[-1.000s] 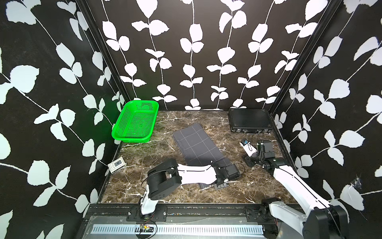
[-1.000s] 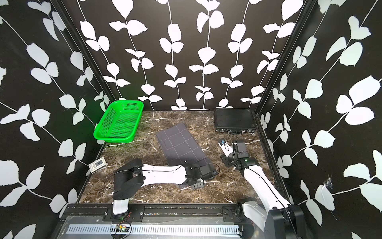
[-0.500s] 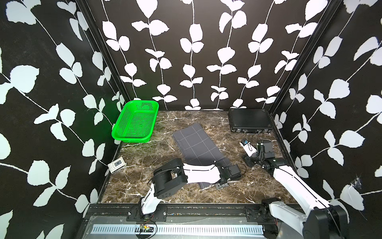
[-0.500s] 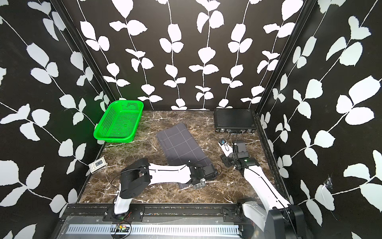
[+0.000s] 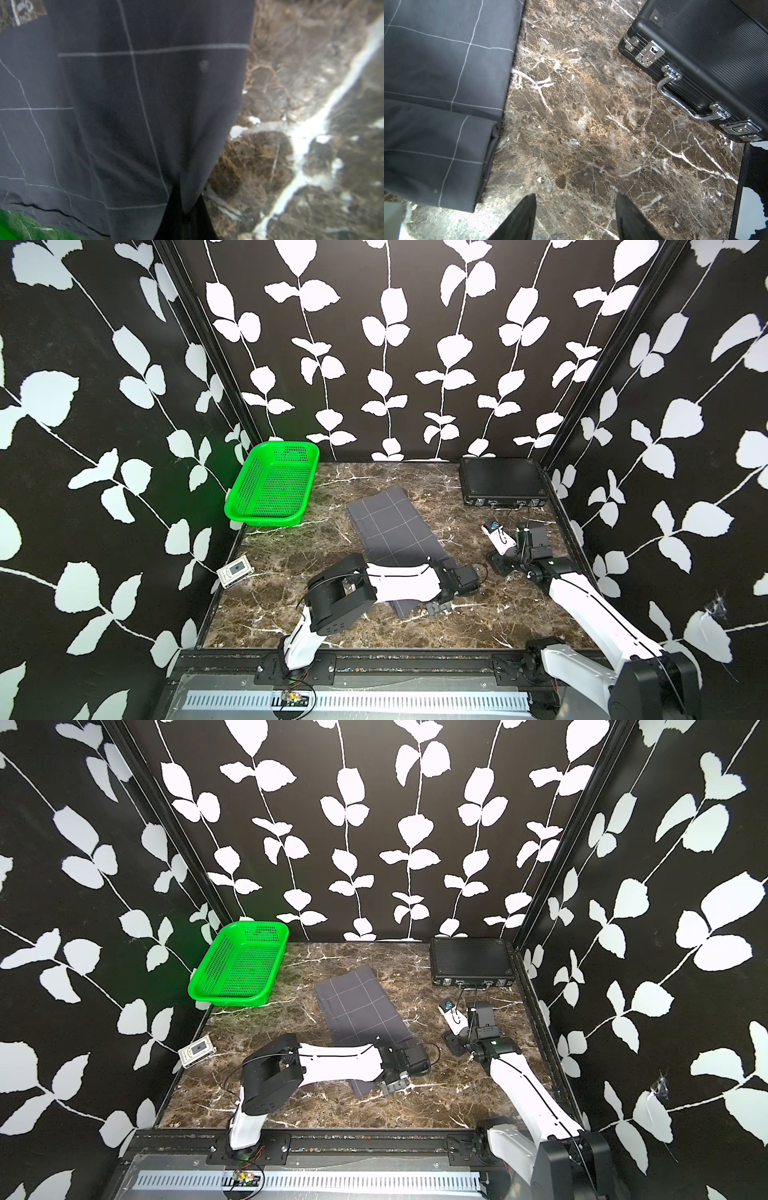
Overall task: Roll up the pillowcase
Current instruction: Roll the pillowcase at the center of the board.
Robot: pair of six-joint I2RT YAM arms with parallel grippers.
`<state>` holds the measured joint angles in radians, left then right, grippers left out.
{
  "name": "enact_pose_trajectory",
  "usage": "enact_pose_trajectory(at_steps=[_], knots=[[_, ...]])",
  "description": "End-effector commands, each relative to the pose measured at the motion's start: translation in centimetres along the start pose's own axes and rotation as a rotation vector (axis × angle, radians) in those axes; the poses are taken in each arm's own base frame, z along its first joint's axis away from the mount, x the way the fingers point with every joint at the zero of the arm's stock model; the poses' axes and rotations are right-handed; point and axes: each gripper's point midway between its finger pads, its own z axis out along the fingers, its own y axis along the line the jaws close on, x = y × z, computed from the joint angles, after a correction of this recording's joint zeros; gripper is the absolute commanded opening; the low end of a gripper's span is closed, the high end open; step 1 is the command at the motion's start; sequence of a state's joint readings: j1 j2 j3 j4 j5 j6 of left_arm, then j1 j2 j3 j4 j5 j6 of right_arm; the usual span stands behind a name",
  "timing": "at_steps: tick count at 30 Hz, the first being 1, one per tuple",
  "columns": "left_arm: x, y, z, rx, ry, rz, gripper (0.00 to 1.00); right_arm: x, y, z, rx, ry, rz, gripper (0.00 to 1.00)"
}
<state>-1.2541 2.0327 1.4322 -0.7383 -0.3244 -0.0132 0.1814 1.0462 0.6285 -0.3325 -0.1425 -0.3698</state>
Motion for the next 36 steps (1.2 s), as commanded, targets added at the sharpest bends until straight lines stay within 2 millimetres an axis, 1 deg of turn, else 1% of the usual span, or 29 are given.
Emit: enact_pose_trajectory(at_steps=[1, 4, 7, 12, 16, 19, 22, 29, 32, 34, 36], knots=[[0.0, 0.1, -0.9, 0.058, 0.014, -0.031, 0.0, 0.1, 0.2, -0.1, -0.006, -0.015, 0.008, 0.64], [-0.4, 0.1, -1.9, 0.128, -0.002, -0.064, 0.0, 0.2, 0.3, -0.1, -0.01, -0.012, 0.009, 0.65], [-0.8, -0.5, -3.0, 0.237, -0.02, -0.108, 0.0, 0.4, 0.3, -0.1, -0.007, -0.007, 0.004, 0.65], [-2.3, -2.7, -5.0, 0.485, -0.082, -0.203, 0.0, 0.3, 0.3, -0.3, -0.009, -0.006, 0.001, 0.65], [-3.5, -3.3, -6.3, 0.635, -0.112, -0.279, 0.0, 0.4, 0.4, -0.3, -0.011, -0.005, -0.004, 0.65], [-4.1, -2.9, -6.8, 0.708, -0.126, -0.327, 0.0, 0.5, 0.5, -0.2, -0.018, -0.004, -0.004, 0.65], [-4.3, -2.1, -7.0, 0.743, -0.127, -0.362, 0.0, 0.5, 0.7, -0.2, -0.024, -0.004, -0.002, 0.65], [-3.4, -0.2, -5.7, 0.798, -0.104, -0.423, 0.01, 0.7, 1.2, -0.4, -0.049, 0.0, 0.003, 0.65], [-3.5, 0.8, -5.5, 0.819, -0.118, -0.449, 0.02, 0.7, 1.3, -0.5, -0.055, 0.001, 0.005, 0.65], [-3.5, 1.1, -5.7, 0.832, -0.127, -0.449, 0.05, 0.7, 1.3, -0.7, -0.057, 0.001, 0.005, 0.66], [-3.3, 1.6, -5.4, 0.838, -0.12, -0.461, 0.05, 0.7, 1.4, -0.8, -0.061, 0.007, 0.0, 0.65]])
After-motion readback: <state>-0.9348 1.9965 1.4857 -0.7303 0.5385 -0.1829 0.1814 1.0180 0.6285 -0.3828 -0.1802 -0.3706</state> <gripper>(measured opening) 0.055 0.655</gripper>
